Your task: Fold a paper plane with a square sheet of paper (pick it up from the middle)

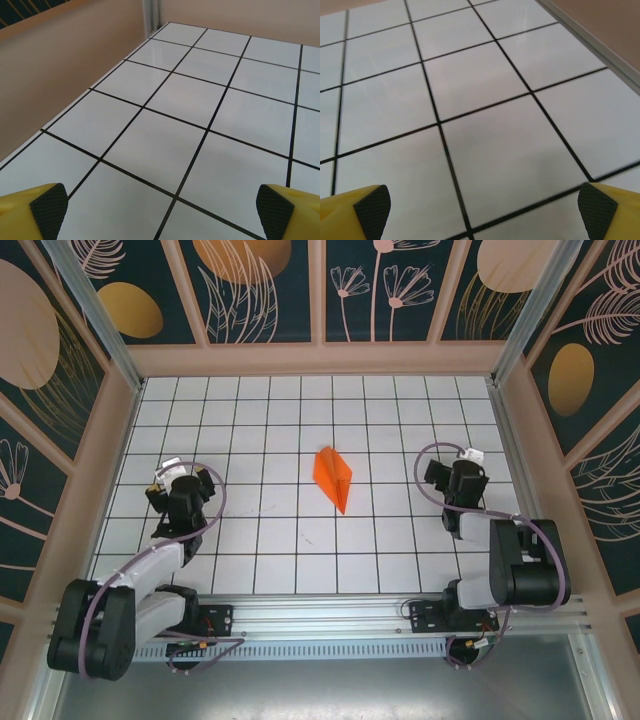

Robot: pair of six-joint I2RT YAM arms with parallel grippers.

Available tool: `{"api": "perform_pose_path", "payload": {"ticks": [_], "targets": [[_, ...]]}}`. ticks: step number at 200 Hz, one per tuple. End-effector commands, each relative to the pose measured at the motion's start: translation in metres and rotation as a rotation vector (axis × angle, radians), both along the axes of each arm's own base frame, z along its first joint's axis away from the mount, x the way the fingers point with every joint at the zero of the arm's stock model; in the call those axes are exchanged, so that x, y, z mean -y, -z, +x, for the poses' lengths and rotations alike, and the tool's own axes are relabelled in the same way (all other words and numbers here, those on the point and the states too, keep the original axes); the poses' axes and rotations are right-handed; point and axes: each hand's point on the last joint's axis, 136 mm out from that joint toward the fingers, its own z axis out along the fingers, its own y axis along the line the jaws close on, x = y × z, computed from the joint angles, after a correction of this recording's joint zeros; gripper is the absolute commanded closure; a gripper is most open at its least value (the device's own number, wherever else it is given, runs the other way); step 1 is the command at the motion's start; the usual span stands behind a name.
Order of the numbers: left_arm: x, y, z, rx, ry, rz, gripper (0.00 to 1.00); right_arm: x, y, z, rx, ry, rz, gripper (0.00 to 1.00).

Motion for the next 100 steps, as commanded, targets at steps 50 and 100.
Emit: {"api": "perform_pose_path", "payload": {"ticks": [50,100], "targets": [[0.029,-0.035,0.042,0.245,0.212,0.069,0.02,-0.039,-0.050,0.017,0.253,-0.267,-0.025,0.01],[0.024,-0.035,0.051,0.300,0.234,0.102,0.01,-0.032,-0.053,0.004,0.342,-0.256,-0.030,0.01]]}}
